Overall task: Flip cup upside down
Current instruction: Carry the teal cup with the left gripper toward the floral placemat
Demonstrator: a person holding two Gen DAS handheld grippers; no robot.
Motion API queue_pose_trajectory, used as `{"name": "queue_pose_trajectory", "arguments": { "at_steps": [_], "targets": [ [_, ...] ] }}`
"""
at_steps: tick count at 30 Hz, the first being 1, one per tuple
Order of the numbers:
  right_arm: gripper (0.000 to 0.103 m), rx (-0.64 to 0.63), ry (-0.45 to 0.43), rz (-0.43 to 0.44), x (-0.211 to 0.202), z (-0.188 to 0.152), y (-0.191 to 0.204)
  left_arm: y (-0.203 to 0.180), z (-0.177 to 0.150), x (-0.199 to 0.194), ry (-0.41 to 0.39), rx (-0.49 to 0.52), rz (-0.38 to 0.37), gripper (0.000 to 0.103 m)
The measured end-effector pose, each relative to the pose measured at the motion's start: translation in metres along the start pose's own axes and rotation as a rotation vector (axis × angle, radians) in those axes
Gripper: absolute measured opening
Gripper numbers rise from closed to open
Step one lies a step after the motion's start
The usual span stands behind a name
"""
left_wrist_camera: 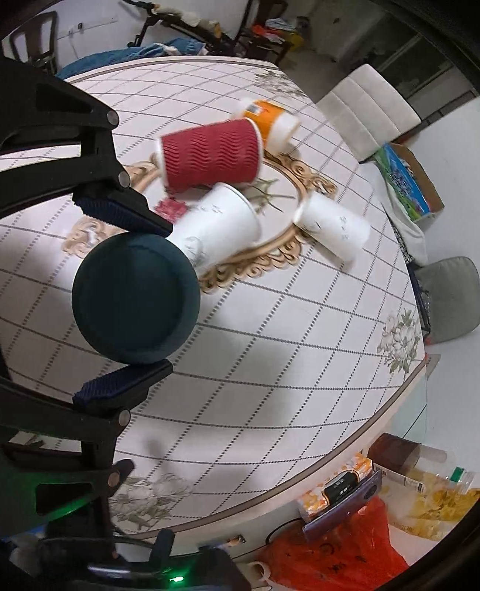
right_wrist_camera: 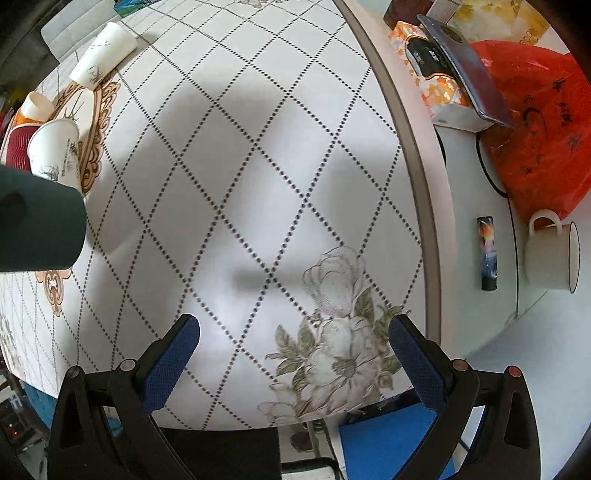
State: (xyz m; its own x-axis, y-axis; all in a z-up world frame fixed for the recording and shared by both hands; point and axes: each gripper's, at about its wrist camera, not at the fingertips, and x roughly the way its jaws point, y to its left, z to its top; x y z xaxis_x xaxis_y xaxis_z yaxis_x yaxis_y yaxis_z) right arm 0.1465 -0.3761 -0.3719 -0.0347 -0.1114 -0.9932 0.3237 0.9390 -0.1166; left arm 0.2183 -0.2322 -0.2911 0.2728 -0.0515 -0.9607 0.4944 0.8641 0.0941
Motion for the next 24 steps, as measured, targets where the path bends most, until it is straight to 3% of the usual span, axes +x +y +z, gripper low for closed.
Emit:
{"name": "queue_pose_trajectory", "arguments": {
  "at_steps": [14, 24],
  "targets": [
    [0.103, 0.006, 0.0, 0.044, -0.018, -0.037, 0.052, 0.077, -0.067, -0.023, 0.166, -0.2, -0.117, 0.065],
    [0.103, -0.047, 0.016, 0.057, -0.01, -0.039, 0.067, 0.125, -0.109, 0.029, 0.392, -0.429, -0.21, 0.065]
  ]
}}
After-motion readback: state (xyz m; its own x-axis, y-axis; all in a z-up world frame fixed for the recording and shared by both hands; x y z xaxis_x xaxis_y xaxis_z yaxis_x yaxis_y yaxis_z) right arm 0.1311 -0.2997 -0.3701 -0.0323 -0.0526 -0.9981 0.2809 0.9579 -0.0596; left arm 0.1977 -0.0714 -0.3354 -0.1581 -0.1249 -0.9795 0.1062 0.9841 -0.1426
